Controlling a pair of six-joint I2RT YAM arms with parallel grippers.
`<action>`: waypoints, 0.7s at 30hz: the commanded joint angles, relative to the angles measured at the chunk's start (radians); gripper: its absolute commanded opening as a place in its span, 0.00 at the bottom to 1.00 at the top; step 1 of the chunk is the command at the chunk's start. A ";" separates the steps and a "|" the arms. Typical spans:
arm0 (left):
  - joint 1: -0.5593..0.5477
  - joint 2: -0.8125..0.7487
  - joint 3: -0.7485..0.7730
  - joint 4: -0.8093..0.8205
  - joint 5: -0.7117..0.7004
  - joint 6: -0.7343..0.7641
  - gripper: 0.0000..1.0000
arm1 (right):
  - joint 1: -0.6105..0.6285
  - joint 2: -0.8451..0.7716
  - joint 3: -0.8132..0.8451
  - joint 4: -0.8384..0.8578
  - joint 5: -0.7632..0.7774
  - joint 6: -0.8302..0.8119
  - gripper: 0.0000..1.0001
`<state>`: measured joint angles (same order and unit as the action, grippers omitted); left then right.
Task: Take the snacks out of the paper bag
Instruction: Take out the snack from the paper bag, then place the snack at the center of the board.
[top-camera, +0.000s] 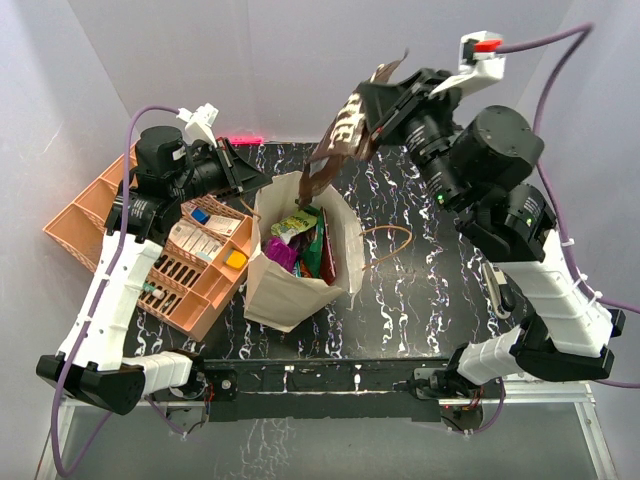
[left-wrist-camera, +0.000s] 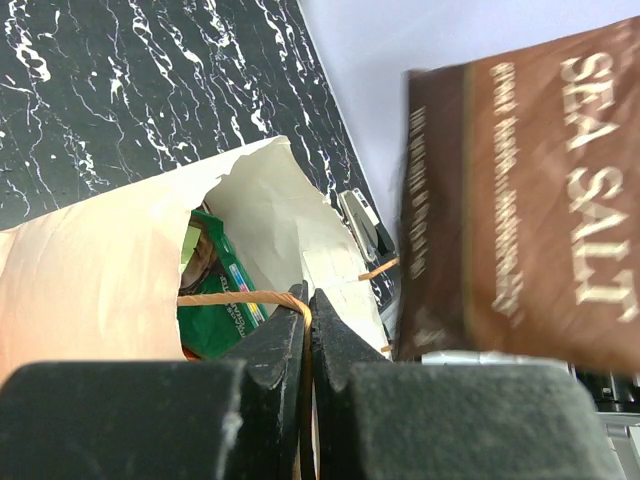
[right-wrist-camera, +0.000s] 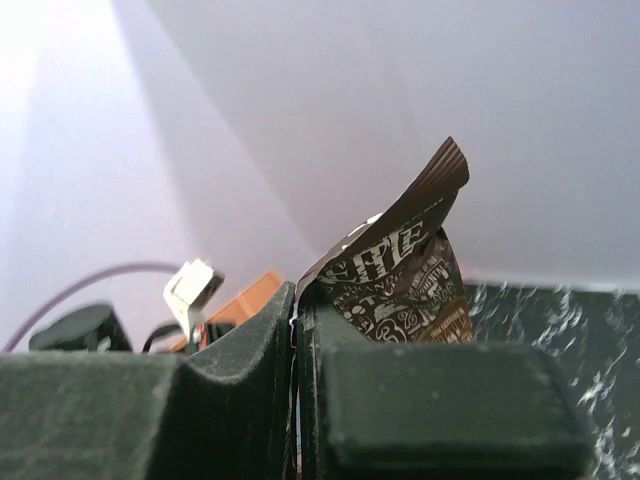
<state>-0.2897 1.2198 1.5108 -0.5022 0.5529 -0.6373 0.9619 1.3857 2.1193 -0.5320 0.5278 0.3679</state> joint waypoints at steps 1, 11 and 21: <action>0.003 -0.037 0.040 0.049 0.011 0.002 0.00 | 0.001 0.008 0.011 0.340 0.248 -0.340 0.07; 0.002 -0.033 0.079 0.021 0.004 0.006 0.00 | -0.219 0.144 -0.167 0.845 0.482 -0.848 0.07; 0.002 -0.026 0.103 0.001 0.011 0.008 0.00 | -0.570 0.188 -0.408 0.506 0.225 -0.305 0.07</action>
<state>-0.2897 1.2209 1.5448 -0.5560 0.5373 -0.6350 0.4812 1.5661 1.7428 0.0410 0.9077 -0.1860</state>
